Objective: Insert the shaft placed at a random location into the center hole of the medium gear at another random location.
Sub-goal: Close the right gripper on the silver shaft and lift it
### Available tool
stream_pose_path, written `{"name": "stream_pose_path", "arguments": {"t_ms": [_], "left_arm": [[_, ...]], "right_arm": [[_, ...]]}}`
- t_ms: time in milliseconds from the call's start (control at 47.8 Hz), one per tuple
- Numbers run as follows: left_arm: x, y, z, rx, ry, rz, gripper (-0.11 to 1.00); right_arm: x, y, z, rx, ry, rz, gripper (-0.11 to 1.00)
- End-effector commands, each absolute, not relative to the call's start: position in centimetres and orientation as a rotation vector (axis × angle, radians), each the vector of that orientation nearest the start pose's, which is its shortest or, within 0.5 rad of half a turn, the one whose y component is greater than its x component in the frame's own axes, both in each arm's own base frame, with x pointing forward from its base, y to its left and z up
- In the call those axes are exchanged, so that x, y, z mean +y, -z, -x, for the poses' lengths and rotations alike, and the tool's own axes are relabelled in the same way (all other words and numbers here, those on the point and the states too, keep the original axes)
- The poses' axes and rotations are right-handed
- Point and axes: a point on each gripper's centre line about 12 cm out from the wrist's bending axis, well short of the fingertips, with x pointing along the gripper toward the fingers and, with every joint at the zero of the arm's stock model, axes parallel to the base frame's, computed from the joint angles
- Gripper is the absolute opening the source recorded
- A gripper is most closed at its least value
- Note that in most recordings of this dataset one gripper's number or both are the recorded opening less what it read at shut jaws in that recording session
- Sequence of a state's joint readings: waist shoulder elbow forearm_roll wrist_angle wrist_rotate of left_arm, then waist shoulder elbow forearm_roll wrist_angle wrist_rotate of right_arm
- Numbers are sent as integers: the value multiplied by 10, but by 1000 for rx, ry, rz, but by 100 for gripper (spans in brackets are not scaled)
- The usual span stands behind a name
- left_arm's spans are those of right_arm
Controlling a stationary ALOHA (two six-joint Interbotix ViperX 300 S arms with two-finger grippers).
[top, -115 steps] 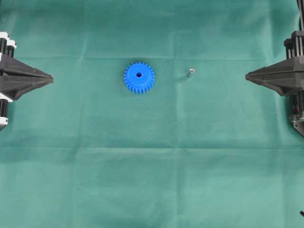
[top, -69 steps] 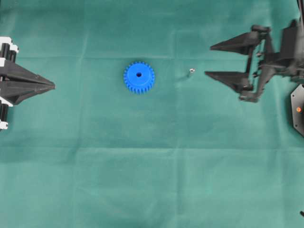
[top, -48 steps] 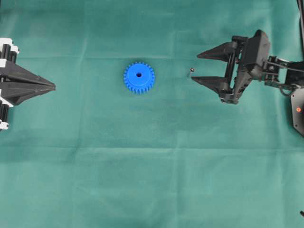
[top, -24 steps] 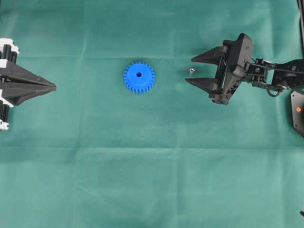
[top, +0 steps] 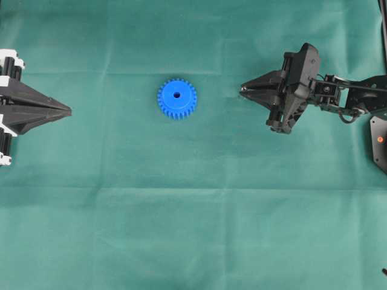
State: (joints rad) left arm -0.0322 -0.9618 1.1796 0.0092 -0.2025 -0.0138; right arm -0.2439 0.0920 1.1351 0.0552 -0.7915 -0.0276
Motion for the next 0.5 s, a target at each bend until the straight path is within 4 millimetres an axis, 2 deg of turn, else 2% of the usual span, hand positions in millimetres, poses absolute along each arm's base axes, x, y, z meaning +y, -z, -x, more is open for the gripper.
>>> {"name": "stream_pose_path", "arguments": {"t_ms": [0,293,481], "left_arm": [[-7,-289,-201,-5,38,2,0],[-7,-289,-201,-3,37,3,0],[-7,-289,-201,-5,37,3,0]], "right_arm": [[-78,-93,-289,415,287,-49,14],[-79,-99,-293,395,287,-48,14],[-81,-118,-298,361,288,-48,14]]}}
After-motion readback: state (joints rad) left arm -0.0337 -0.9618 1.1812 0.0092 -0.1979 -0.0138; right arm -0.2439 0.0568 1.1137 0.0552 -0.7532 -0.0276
